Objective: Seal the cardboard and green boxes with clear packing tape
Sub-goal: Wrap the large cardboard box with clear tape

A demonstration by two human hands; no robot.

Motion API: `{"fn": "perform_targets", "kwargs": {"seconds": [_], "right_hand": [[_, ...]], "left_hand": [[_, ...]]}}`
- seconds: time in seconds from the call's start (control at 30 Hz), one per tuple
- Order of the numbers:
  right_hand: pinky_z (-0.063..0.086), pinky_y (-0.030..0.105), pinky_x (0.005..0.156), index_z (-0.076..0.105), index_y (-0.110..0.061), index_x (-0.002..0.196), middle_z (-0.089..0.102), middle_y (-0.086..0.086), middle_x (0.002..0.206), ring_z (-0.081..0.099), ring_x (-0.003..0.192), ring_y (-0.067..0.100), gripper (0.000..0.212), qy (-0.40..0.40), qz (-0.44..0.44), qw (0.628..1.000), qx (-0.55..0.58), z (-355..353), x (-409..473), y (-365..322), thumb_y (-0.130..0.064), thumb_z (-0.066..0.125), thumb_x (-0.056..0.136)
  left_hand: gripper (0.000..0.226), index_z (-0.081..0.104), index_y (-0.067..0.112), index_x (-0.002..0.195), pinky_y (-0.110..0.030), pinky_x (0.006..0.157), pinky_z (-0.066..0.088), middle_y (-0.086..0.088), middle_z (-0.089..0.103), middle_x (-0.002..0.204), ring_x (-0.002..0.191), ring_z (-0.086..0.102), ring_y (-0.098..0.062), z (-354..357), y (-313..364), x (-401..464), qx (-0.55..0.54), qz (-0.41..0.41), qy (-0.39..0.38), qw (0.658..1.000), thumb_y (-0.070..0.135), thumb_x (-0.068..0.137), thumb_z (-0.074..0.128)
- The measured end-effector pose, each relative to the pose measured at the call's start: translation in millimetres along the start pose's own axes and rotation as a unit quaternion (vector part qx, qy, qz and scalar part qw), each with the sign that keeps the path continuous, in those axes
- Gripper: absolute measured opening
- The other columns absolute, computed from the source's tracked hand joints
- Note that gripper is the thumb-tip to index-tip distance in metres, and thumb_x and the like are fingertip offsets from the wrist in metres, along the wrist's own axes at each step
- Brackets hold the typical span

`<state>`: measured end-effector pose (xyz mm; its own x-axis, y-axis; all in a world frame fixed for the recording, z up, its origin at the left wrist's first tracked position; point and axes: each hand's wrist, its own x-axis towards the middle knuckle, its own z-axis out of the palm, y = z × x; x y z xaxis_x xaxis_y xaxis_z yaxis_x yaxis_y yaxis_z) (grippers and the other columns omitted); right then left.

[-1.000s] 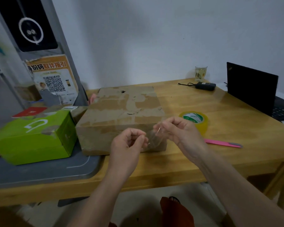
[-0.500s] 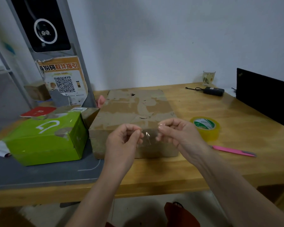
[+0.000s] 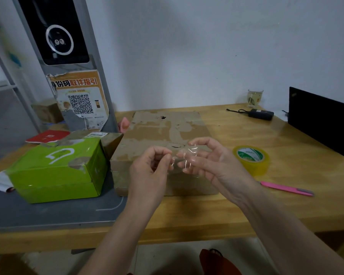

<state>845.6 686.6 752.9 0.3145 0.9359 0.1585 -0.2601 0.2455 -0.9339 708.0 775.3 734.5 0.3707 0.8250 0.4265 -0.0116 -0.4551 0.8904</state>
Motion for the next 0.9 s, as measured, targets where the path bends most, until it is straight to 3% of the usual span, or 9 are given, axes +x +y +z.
{"fn": "perform_targets", "kwargs": {"seconds": [0.23, 0.37, 0.47, 0.6, 0.77, 0.9], "right_hand": [[0.057, 0.033, 0.080, 0.062, -0.012, 0.117, 0.067, 0.014, 0.117, 0.068, 0.098, 0.029, 0.044, 0.014, -0.026, 0.999, -0.033, 4, -5, -4, 0.002, 0.069, 0.076], [0.055, 0.040, 0.087, 0.067, -0.018, 0.113, 0.063, 0.008, 0.124, 0.067, 0.104, 0.028, 0.042, 0.021, -0.045, 0.997, -0.067, 2, -8, -3, -0.007, 0.072, 0.073], [0.053, 0.041, 0.093, 0.067, -0.022, 0.115, 0.063, 0.003, 0.125, 0.067, 0.106, 0.024, 0.039, 0.015, -0.075, 0.990, -0.114, 2, -10, -1, 0.005, 0.058, 0.088], [0.053, 0.030, 0.093, 0.066, -0.022, 0.115, 0.069, 0.003, 0.116, 0.067, 0.105, 0.015, 0.046, 0.006, -0.128, 0.975, -0.182, 7, -15, -2, 0.013, 0.043, 0.094], [0.053, 0.023, 0.089, 0.065, -0.015, 0.114, 0.064, 0.007, 0.114, 0.067, 0.100, 0.010, 0.037, 0.068, -0.250, 0.915, -0.308, 14, -15, 7, 0.012, 0.048, 0.094], [0.050, 0.017, 0.089, 0.058, -0.016, 0.116, 0.061, 0.008, 0.115, 0.065, 0.104, 0.007, 0.041, 0.089, -0.296, 0.901, -0.304, 17, -19, 13, 0.015, 0.050, 0.091]], "left_hand": [[0.021, 0.066, 0.030, 0.084, -0.026, 0.070, 0.054, 0.008, 0.069, 0.078, 0.076, 0.066, -0.011, 1, 4, -1, 0.019, 0.040, 0.031, 0.999, 0.012, 0.093, 0.063], [0.012, 0.064, 0.030, 0.084, -0.022, 0.068, 0.053, 0.010, 0.067, 0.078, 0.076, 0.065, -0.009, 2, 6, -4, 0.002, 0.026, 0.027, 0.999, 0.020, 0.089, 0.068], [0.013, 0.061, 0.030, 0.087, -0.015, 0.067, 0.051, 0.010, 0.065, 0.081, 0.077, 0.062, -0.003, 6, 9, -6, -0.001, 0.006, 0.028, 1.000, 0.025, 0.084, 0.073], [0.022, 0.058, 0.030, 0.092, -0.012, 0.067, 0.049, 0.009, 0.064, 0.088, 0.079, 0.061, -0.001, 12, 10, -7, -0.014, -0.016, 0.039, 0.999, 0.023, 0.081, 0.076], [0.021, 0.061, 0.024, 0.091, -0.013, 0.069, 0.050, 0.008, 0.066, 0.087, 0.078, 0.063, 0.002, 20, 12, -8, -0.095, -0.031, 0.056, 0.993, 0.007, 0.086, 0.071], [0.018, 0.064, 0.018, 0.091, -0.015, 0.068, 0.051, 0.008, 0.066, 0.080, 0.075, 0.062, -0.001, 22, 11, -7, -0.217, -0.072, 0.051, 0.972, 0.001, 0.087, 0.068]]}}
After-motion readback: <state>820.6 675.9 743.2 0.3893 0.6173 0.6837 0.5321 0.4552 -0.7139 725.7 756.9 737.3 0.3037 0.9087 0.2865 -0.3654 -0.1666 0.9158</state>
